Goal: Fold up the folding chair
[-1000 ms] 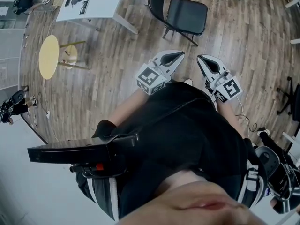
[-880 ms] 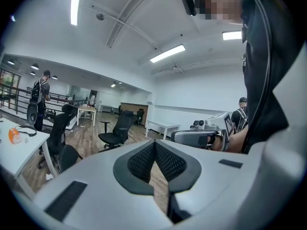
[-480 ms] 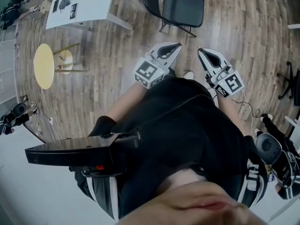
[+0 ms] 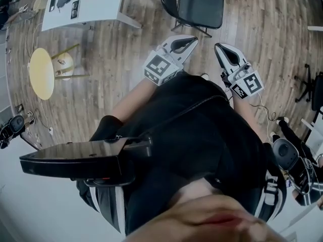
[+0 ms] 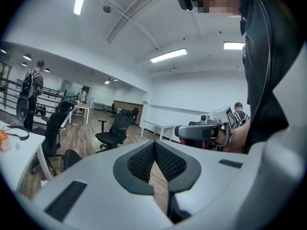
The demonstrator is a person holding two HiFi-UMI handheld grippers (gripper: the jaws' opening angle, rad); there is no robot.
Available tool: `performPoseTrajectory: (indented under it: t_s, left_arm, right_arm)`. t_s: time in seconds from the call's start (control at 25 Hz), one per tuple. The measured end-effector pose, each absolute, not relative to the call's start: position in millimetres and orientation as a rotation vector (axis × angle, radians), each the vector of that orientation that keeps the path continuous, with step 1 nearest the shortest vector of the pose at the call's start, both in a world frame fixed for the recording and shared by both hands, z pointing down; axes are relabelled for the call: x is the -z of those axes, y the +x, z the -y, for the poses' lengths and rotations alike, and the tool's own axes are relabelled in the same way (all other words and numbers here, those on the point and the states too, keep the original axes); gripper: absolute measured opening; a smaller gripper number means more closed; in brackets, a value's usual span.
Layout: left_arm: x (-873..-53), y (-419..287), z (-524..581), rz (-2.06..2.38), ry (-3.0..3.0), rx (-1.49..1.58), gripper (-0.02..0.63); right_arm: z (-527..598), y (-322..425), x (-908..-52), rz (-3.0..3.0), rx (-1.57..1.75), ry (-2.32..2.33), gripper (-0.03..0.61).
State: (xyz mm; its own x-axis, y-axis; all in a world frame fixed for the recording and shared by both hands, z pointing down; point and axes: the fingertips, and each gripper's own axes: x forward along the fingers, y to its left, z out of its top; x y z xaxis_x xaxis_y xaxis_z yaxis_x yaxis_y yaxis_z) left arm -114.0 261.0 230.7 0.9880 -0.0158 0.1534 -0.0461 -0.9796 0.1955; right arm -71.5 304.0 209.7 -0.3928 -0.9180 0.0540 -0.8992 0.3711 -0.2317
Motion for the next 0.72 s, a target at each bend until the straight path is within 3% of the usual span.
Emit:
performPoseTrajectory:
  t_s: [0.4,0.72]
  left_arm:
    - [-237,-121,-205,-0.008,2.910,-0.224,0.005]
    - [-240,-82,-187,0.010,2.903,-0.243,0.005]
  right_arm:
    - [-256,-62,-209,-2.478,0.341,-1.821,0.009]
    - [-238,-22,-215,-2.485,0.374,-1.797,0.009]
